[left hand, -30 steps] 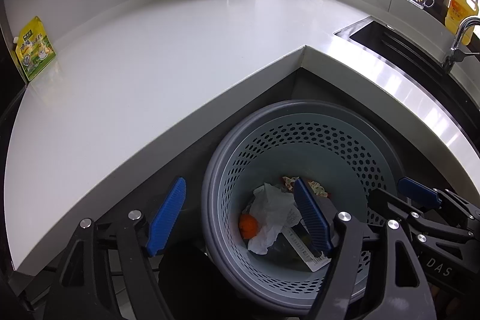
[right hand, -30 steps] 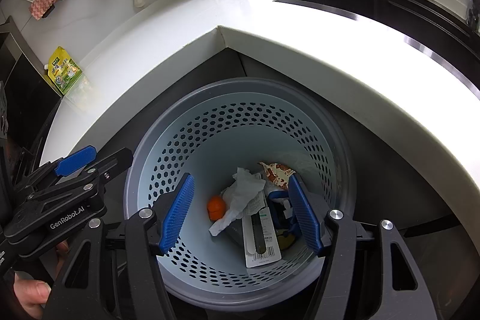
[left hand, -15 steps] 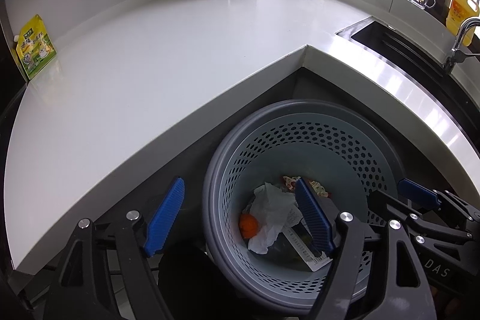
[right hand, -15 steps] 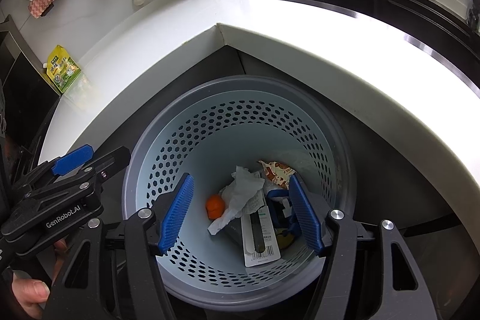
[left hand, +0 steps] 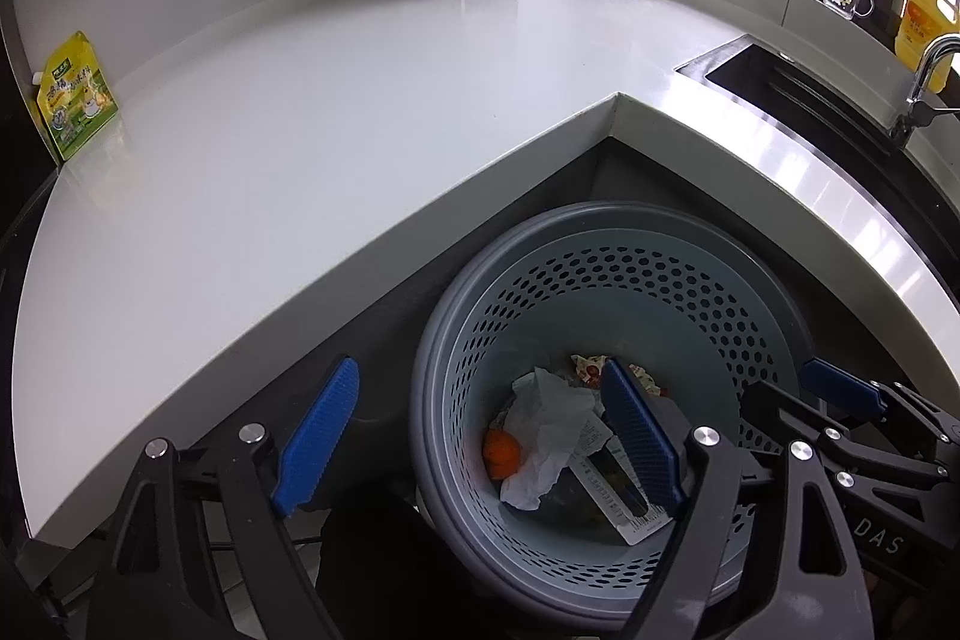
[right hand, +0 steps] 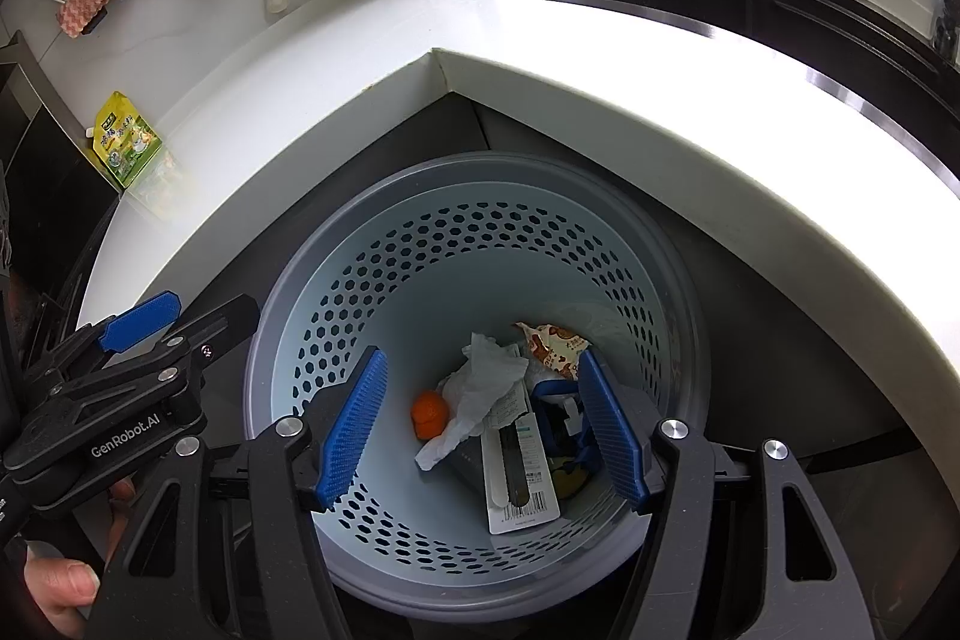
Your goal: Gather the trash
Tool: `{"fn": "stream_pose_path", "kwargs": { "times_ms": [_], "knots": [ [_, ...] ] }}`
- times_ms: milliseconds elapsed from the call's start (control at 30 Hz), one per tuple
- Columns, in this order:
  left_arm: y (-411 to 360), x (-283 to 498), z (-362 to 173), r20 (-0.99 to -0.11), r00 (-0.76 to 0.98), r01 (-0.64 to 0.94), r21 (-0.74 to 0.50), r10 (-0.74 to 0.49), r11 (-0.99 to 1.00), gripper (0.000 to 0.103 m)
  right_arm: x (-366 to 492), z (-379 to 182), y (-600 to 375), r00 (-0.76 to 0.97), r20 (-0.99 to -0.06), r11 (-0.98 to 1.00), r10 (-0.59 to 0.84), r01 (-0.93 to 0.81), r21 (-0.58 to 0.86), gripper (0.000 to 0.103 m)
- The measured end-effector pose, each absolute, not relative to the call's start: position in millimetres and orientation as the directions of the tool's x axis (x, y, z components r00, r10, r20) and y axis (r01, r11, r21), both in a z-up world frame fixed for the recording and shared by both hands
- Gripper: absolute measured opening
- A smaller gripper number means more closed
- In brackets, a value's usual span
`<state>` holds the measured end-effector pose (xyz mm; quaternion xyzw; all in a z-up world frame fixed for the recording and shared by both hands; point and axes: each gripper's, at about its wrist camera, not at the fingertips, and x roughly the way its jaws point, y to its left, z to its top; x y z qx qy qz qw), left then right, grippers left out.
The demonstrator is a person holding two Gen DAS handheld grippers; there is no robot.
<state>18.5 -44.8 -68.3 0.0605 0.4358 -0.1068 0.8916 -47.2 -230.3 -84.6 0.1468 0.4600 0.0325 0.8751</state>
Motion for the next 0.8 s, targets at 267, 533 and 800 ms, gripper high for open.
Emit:
{"fn": "stream_pose_path", "kwargs": {
  "times_ms": [267,533,800],
  "knots": [
    [-44.6,17.4,-67.8,-0.789,0.602,0.232,0.022,-0.126,0.972,0.095,-47.2,-84.5,-230.0,0.575,-0.796,0.955,0.191,0.078,0.286,0.064],
    [-44.5,18.3,-70.1,-0.798,0.594,0.215,0.035,-0.102,0.976,0.096,-47.4,-85.4,-231.1,0.575,-0.796,0.954,0.189,0.083,0.287,0.064],
    [-44.9,17.9,-68.6,-0.797,0.598,0.196,0.04,-0.087,0.98,0.096,-47.7,-85.7,-230.8,0.575,-0.796,0.954,0.189,0.083,0.287,0.064]
  ]
}}
